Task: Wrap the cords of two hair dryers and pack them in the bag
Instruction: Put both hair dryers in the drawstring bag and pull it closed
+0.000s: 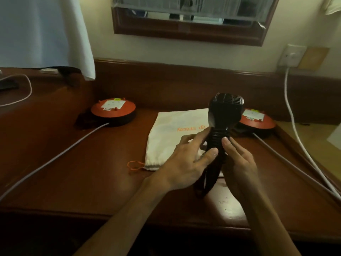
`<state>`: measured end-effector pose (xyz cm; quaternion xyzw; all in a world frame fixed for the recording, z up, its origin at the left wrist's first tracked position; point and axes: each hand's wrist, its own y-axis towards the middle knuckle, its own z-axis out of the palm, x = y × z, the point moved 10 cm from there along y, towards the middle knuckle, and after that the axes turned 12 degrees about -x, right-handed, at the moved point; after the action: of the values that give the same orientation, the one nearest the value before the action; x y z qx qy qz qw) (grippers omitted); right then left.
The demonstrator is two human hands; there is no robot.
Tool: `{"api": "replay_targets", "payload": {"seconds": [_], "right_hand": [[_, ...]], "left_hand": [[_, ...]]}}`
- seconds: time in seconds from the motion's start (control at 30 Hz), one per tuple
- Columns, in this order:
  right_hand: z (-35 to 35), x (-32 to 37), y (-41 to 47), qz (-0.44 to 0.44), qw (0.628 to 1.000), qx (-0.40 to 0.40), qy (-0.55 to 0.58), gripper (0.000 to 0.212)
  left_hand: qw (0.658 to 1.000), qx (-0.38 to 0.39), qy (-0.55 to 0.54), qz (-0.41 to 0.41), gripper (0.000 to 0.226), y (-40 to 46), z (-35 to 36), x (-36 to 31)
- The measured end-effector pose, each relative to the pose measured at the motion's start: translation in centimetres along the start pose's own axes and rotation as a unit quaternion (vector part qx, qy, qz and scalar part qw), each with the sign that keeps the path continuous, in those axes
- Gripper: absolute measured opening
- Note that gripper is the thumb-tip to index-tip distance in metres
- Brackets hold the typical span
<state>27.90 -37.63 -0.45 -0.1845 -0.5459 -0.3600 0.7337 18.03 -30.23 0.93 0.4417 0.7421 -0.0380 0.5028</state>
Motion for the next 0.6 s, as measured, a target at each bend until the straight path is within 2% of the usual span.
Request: {"api": "replay_targets", "payload": {"seconds": [0.1, 0.17, 0.23, 0.33, 0.47, 0.6], "right_hand": [[-1.0, -0.3, 0.6, 0.006, 1.000, -0.010, -0.019, 0.032], [-1.8, -0.7, 0.8, 0.002, 0.999, -0.025, -0.027, 0.030], [-2.5, -0.6, 1.0, -0.013, 0.998, -0.039, -0.049, 0.031], [-2.9, 0.1, 0.8, -0.041, 0.992, -0.022, -0.116, 0.047], [-2.6, 1.3, 0.0, -0.066, 0.983, 0.031, -0.167, 0.033], [-1.4, 1.8, -2.0, -0.035, 0.976, 0.118, -0.182, 0.051]], "left_hand": [[0.994, -0.043, 0.088, 0.038, 0.051, 1.0, -1.1, 0.2], [0.992, -0.039, 0.117, 0.029, 0.043, 1.4, -1.6, 1.9], [0.978, -0.012, 0.209, 0.016, 0.040, 1.9, -2.0, 4.8], [0.941, 0.049, 0.334, -0.015, 0.042, 2.4, -2.8, 9.8], [0.944, 0.044, 0.326, 0.008, 0.029, 2.9, -3.3, 11.4], [0.960, -0.030, 0.277, 0.039, 0.029, 5.2, -5.0, 9.5]]}}
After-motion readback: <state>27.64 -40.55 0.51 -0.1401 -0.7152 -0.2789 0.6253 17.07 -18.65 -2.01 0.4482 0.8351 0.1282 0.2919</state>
